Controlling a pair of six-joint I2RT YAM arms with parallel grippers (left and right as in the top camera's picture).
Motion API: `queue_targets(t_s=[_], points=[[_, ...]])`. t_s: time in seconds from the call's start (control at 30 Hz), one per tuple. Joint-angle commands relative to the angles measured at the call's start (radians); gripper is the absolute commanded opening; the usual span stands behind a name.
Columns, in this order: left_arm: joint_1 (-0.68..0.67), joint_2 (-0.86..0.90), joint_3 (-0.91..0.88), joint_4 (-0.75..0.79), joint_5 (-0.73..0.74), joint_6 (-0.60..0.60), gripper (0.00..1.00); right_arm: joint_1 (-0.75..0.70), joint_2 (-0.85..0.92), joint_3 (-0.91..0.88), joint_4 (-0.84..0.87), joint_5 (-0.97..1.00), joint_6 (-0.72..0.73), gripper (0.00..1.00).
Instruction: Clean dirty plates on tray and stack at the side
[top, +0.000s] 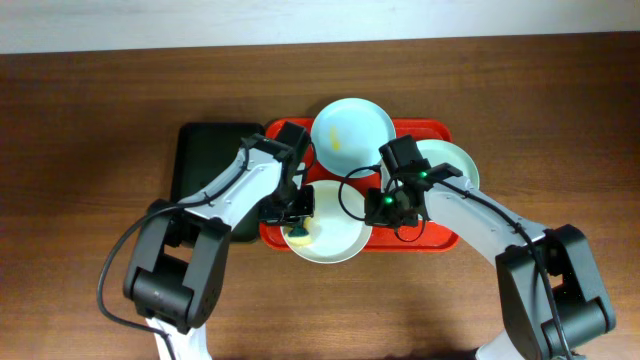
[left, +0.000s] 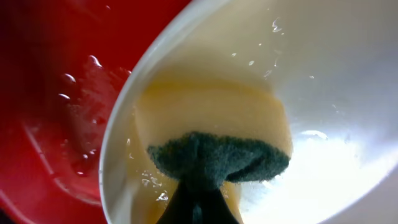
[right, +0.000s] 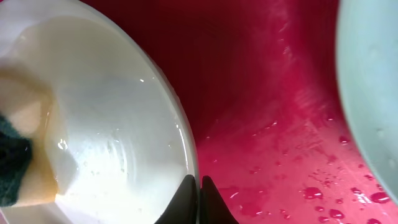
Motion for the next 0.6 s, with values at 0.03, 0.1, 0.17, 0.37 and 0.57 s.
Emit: queue_targets(t_s=[0.03, 0.1, 0.17, 0.37, 0.57], points=[[-0.011, 0.061, -0.084, 0.093, 0.264, 0.046, 0.00, 0.006, 0.013, -0.005, 0.000, -0.008, 0.002, 0.04], [-0.011, 0.061, -0.084, 0.139, 0.399, 0.093, 0.00, 0.006, 0.013, -0.005, 0.000, -0.008, 0.002, 0.04], [-0.010, 0.061, -0.084, 0.186, 0.512, 0.112, 0.00, 0.006, 0.013, -0.005, 0.000, -0.008, 0.002, 0.04], [0.005, 0.032, -0.016, 0.137, 0.423, 0.116, 0.00, 0.006, 0.013, -0.005, 0.000, -0.008, 0.002, 0.04], [0.014, -0.110, 0.039, 0.044, 0.146, 0.104, 0.00, 0.006, 0.013, -0.005, -0.001, -0.008, 0.002, 0.04]])
